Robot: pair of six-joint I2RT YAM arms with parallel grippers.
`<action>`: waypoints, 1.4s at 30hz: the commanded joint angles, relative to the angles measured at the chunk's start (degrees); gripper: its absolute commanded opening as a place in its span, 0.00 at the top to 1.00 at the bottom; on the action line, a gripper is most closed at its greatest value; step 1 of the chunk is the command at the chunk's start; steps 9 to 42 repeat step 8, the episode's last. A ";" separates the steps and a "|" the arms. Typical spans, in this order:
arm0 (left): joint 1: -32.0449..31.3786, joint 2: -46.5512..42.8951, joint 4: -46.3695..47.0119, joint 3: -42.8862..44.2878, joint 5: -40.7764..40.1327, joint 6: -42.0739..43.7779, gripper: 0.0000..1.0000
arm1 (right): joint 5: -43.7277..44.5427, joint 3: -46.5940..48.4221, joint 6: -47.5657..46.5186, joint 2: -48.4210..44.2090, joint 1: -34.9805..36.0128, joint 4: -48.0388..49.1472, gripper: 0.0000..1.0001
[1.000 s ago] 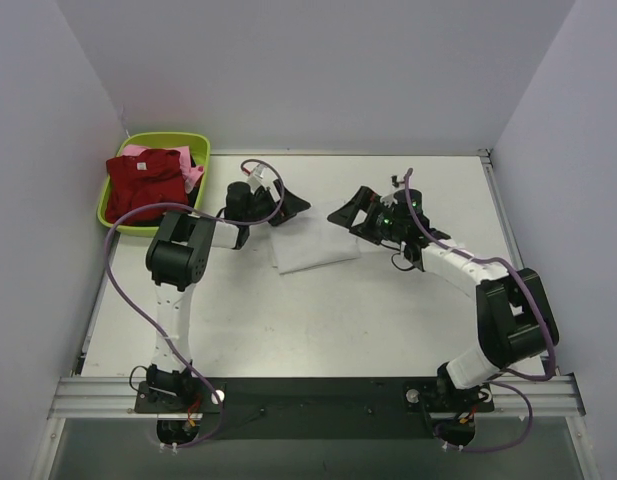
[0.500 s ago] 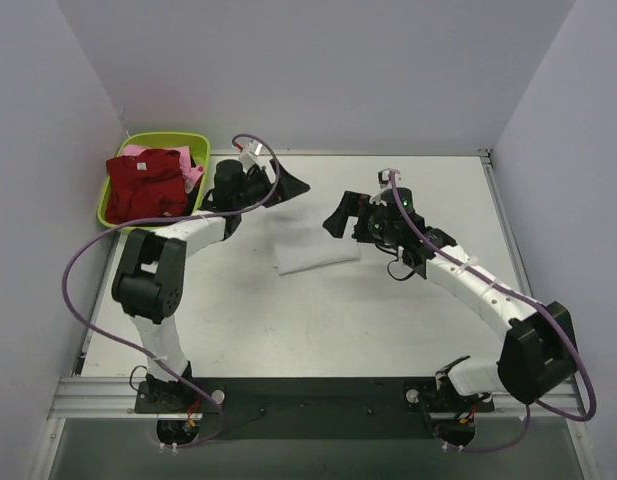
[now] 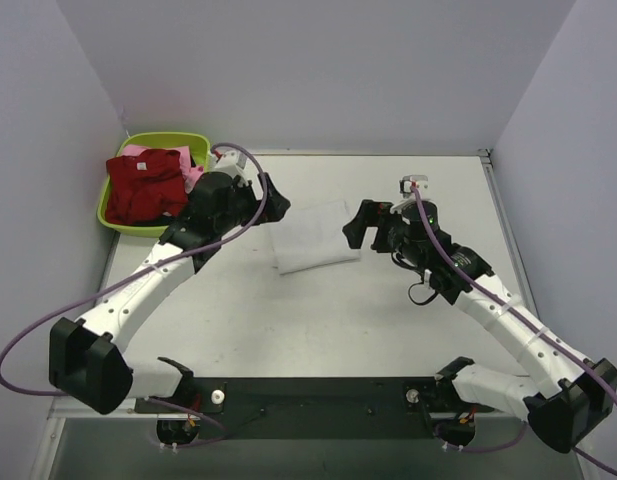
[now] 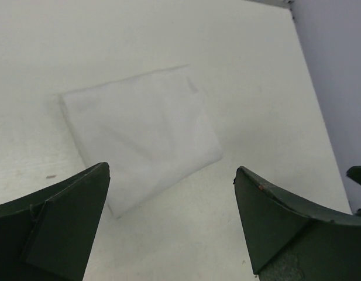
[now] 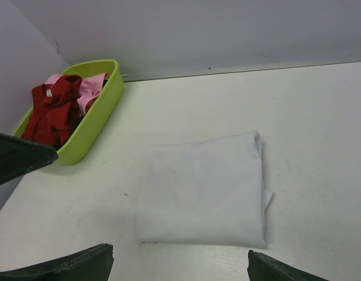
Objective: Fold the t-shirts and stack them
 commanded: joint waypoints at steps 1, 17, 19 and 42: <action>-0.48 -6.88 -10.80 -4.37 -4.30 1.95 0.03 | 6.63 0.74 -1.85 -3.33 3.43 -4.35 0.00; -0.92 -19.99 -11.78 -14.12 -7.29 1.16 0.03 | 17.80 0.03 -5.80 -5.88 9.85 -7.25 0.00; -0.92 -19.99 -11.78 -14.12 -7.29 1.16 0.03 | 17.80 0.03 -5.80 -5.88 9.85 -7.25 0.00; -0.92 -19.99 -11.78 -14.12 -7.29 1.16 0.03 | 17.80 0.03 -5.80 -5.88 9.85 -7.25 0.00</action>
